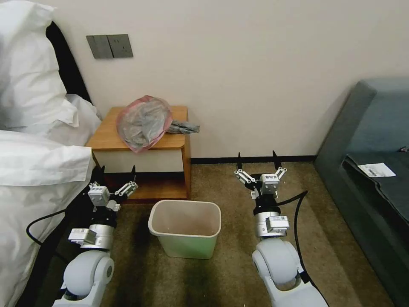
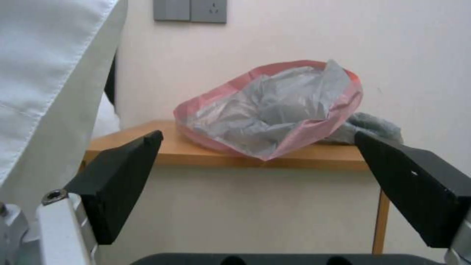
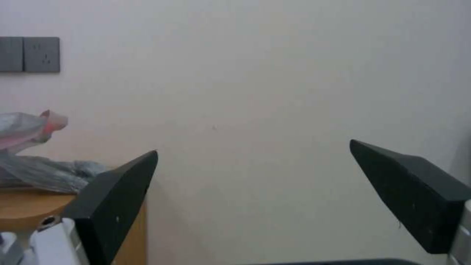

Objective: Pick up the garbage bag from the table and place it over the trash can.

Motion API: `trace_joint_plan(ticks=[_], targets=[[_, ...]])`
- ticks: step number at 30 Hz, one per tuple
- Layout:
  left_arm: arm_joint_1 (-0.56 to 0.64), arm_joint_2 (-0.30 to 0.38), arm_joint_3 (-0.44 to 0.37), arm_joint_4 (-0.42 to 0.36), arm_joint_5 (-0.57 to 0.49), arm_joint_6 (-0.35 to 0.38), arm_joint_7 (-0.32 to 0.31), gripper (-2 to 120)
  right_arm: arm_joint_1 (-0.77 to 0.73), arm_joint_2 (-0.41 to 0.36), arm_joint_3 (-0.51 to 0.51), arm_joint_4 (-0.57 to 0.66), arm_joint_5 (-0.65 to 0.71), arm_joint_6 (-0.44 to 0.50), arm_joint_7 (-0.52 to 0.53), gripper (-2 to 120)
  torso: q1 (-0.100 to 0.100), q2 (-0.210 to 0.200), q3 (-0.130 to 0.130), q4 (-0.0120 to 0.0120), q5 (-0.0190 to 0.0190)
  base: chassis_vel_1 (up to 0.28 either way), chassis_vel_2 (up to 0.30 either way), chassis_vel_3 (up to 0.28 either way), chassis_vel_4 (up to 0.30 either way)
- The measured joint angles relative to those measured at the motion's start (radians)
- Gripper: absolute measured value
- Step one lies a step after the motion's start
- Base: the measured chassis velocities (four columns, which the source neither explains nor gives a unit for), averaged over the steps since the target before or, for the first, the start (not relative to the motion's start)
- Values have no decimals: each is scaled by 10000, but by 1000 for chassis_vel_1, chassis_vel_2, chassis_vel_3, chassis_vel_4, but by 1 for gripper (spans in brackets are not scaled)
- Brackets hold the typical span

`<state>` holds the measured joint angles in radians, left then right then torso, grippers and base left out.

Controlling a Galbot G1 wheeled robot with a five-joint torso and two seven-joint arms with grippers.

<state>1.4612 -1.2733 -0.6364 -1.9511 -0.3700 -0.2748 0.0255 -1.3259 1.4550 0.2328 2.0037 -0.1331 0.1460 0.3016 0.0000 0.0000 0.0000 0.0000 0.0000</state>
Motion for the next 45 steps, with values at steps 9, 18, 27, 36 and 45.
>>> trace_joint_plan(ticks=[9,18,27,36,45], targets=[[0,0,0,0,0,0,0,98,0,0,0,0,0,0,0,100,0,0,0,0,0,0,0,0,0],[0,0,0,-1,0,0,0,98,0,0,1,0,0,0,0,100,0,0,0,0,0,0,0,0,0],[0,0,0,0,0,0,0,98,0,0,1,0,0,0,0,100,0,0,0,0,0,0,0,0,0],[0,0,0,-1,0,0,0,98,0,0,0,0,0,0,0,100,0,0,0,0,0,0,0,0,0],[0,0,0,0,0,0,0,98,-1,0,0,0,0,0,0,100,0,-1,0,0,0,0,0,0,0]])
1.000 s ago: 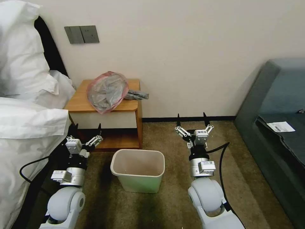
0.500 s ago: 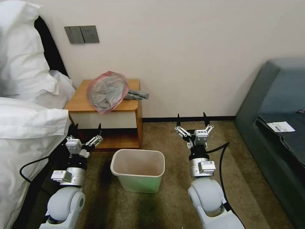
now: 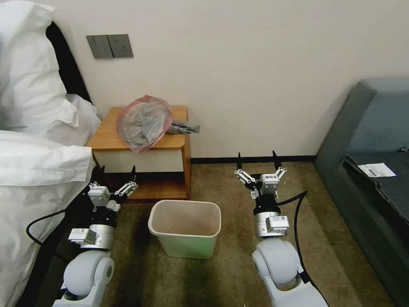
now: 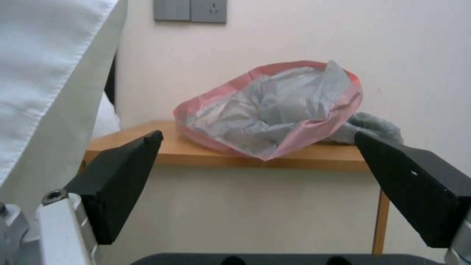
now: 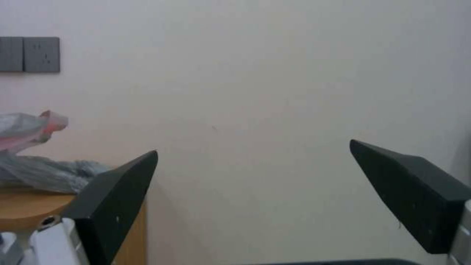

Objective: Pick up the garbage bag from the table and place it over the trash can.

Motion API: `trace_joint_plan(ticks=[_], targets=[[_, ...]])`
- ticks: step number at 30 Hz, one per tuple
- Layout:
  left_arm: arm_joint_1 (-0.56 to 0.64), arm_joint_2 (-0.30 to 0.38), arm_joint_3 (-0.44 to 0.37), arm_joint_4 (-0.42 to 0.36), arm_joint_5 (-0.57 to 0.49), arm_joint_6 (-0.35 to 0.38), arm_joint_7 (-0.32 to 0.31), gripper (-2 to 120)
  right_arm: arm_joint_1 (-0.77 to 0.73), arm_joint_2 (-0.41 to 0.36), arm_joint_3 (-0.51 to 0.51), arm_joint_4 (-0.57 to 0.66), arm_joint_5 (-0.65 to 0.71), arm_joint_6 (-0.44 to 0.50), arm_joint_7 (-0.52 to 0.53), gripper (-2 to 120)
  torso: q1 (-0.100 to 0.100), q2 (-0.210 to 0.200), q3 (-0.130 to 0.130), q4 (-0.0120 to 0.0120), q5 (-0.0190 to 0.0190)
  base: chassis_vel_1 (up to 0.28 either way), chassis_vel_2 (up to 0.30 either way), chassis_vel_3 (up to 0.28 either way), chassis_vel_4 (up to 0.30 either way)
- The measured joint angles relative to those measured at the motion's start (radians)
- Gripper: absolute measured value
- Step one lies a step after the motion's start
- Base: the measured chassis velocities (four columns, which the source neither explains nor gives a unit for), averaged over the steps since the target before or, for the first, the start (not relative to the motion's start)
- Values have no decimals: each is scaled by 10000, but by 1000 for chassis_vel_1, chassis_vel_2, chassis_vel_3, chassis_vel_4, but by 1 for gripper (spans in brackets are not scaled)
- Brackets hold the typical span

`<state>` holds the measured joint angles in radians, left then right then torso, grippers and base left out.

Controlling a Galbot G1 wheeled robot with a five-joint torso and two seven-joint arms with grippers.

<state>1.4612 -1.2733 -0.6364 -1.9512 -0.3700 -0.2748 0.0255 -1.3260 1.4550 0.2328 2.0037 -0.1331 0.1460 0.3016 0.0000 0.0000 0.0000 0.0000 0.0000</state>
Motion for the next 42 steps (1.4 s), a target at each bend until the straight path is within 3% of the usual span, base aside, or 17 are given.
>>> trace_joint_plan(ticks=[27,30,32,33,35,37,39,42], targets=[[-17,10,18,2,8,0,-45,99,-14,0,41,0,3,1,-15,100,0,1,0,1,0,0,0,0,0],[-180,130,246,10,180,-21,-491,99,-209,3,429,58,96,105,-259,100,0,0,0,4,1,0,0,0,0],[-459,330,630,23,468,-96,-1231,100,-591,8,1150,194,266,325,-711,100,0,0,0,0,1,0,0,0,0],[-459,330,630,23,468,-96,-1231,100,-591,8,1150,194,266,325,-711,100,0,0,0,0,1,0,0,0,0],[-803,573,1099,41,829,-194,-2147,100,-1022,14,1958,353,466,576,-1238,100,0,0,0,-2,1,0,0,0,0],[-926,665,1263,48,960,-231,-2479,100,-1177,16,2270,410,542,669,-1428,100,0,0,0,-1,1,0,0,0,0],[-1247,889,1703,67,1288,-323,-3328,100,-1510,19,2872,526,674,827,-1791,100,0,0,-1,-7,1,0,0,0,0],[-1304,936,1784,72,1354,-345,-3508,100,-1833,-1,3355,763,825,975,-2219,100,0,0,0,1,5,0,0,0,0]])
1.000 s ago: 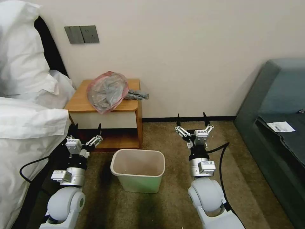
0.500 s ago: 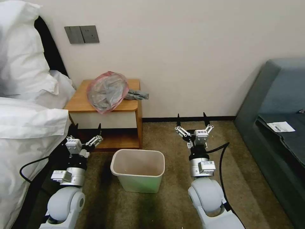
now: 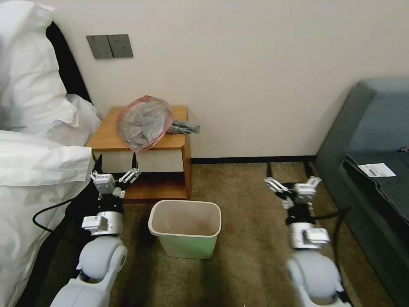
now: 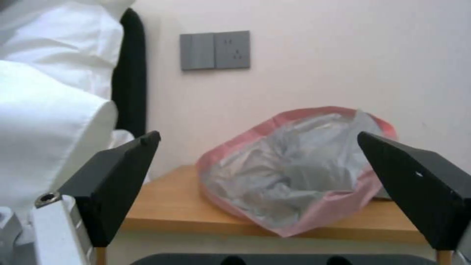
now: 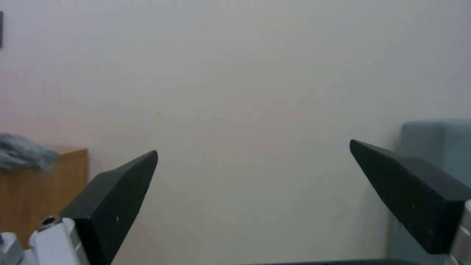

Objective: Pick up the garbage bag from the table and place it over the trash can.

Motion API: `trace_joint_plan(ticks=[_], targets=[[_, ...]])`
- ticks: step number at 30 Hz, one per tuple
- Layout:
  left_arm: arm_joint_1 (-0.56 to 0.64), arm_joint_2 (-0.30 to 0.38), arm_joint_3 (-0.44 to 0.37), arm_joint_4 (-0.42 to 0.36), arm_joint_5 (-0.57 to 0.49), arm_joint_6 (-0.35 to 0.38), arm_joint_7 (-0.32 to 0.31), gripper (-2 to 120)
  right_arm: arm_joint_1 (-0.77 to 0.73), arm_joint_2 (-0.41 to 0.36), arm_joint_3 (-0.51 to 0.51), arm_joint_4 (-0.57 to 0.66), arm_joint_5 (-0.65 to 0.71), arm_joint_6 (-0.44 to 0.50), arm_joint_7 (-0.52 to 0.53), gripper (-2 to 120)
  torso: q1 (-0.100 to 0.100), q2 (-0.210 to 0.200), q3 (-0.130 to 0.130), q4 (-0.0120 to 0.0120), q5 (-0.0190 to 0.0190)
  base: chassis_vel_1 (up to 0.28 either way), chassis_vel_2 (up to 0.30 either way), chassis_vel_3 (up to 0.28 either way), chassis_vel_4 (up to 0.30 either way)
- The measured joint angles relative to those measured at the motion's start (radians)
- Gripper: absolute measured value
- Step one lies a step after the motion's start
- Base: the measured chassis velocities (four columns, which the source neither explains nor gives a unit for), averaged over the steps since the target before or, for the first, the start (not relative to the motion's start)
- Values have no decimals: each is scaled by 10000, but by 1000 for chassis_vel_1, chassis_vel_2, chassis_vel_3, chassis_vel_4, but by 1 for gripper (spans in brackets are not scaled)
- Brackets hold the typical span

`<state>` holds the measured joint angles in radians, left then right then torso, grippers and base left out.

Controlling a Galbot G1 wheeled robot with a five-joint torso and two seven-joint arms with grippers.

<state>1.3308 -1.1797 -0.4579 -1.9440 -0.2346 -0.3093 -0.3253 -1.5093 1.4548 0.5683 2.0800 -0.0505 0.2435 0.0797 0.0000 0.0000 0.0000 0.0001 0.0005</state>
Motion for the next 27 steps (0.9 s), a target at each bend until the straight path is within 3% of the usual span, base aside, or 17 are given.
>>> trace_joint_plan(ticks=[3,4,10,16,22,27], targets=[[-5,3,17,3,12,-2,-25,100,-365,-34,540,284,177,185,-493,100,0,0,-1,1,-6,0,0,0,0],[-7,6,16,3,14,-6,-27,100,-674,-88,990,496,355,354,-940,100,0,1,-1,-8,-8,0,0,0,0],[607,-239,69,-543,401,756,-80,99,-42,-875,524,54,497,610,-1640,100,0,0,0,5,-4,0,0,0,0],[1178,-538,-4,-758,988,900,-257,98,630,-1882,-249,-538,415,767,-1580,100,0,0,0,-2,-3,0,0,0,0],[1480,-703,-70,-790,1514,828,-355,98,2384,-2841,-1235,-1465,110,768,-1291,100,0,0,0,-3,-4,0,0,0,0],[1883,-914,-134,-772,2187,480,-358,98,4749,-3715,-2779,-2631,-42,-185,-1128,100,1,0,0,-1,-5,0,0,0,0]])
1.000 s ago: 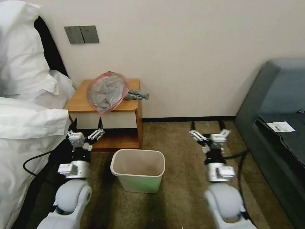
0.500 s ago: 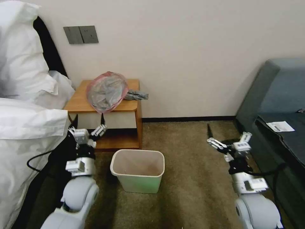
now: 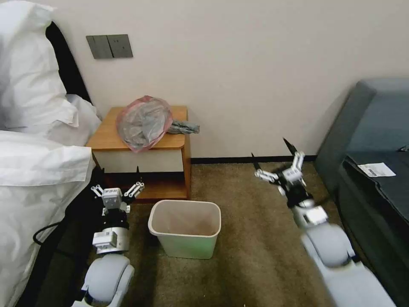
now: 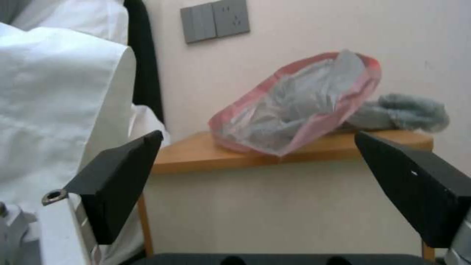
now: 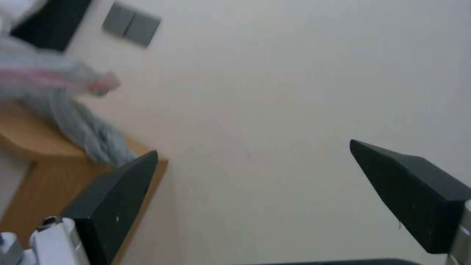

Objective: Pick up the garbage bag from the table and place it over the trash can.

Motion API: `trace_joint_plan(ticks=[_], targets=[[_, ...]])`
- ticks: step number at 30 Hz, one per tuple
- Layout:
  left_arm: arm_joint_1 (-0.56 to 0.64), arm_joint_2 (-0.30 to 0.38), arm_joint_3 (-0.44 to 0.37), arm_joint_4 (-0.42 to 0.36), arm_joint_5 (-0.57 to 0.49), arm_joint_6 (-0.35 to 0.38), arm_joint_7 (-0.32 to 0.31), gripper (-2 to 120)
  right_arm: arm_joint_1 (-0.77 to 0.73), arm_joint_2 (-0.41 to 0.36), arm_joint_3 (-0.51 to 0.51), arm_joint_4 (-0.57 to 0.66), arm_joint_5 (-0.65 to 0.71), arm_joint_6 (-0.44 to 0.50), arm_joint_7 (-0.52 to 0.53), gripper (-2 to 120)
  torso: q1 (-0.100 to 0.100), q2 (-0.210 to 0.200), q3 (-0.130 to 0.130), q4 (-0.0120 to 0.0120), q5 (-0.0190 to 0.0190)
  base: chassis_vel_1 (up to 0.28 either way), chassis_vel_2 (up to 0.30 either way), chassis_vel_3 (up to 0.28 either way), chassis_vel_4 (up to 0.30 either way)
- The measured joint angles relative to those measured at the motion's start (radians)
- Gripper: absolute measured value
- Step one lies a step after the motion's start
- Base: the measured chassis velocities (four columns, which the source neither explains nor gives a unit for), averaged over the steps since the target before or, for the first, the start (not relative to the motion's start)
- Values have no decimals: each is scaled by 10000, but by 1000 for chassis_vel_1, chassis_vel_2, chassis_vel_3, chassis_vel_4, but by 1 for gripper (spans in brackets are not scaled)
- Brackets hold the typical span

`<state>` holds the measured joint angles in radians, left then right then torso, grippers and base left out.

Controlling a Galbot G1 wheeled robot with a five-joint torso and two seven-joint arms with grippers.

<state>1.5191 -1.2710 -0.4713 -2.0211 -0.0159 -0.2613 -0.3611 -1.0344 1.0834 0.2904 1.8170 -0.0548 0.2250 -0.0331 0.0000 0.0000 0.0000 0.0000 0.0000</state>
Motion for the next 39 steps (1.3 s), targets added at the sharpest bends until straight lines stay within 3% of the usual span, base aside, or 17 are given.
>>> trace_joint_plan(ticks=[2,5,6,10,18,24,29,39], targets=[[76,-82,-12,31,157,-80,0,98,675,-145,-602,-427,-31,-288,112,100,0,0,1,0,0,0,0,0,0],[124,-340,-22,127,335,-173,2,97,2847,-220,-2199,-1757,-906,-791,-55,100,0,0,1,2,-2,0,0,0,0],[124,-340,-22,127,335,-173,2,97,2847,-220,-2199,-1757,-906,-791,-55,100,0,0,1,2,-2,0,0,0,0],[51,-607,15,342,409,-170,3,97,4512,284,-3128,-3218,-3111,-461,-1131,100,0,0,2,2,-3,0,0,0,0],[-173,-771,63,723,566,-161,-69,97,6305,699,-4951,-4928,-3931,-767,-2071,100,0,0,2,-1,-1,0,0,0,0],[-99,-925,77,581,858,-91,-92,97,7017,1203,-5315,-5624,-4105,-786,-2114,100,0,0,0,1,2,0,0,0,0],[-23,-1209,104,891,1116,-568,-102,97,7233,1776,-5263,-6453,-4415,-569,-2013,100,0,0,0,-1,-2,0,0,0,0],[-103,-1278,82,1046,1170,-614,-282,97,7900,2387,-5398,-7771,-4700,-251,-1587,100,0,-1,0,-1,0,0,0,0,0]])
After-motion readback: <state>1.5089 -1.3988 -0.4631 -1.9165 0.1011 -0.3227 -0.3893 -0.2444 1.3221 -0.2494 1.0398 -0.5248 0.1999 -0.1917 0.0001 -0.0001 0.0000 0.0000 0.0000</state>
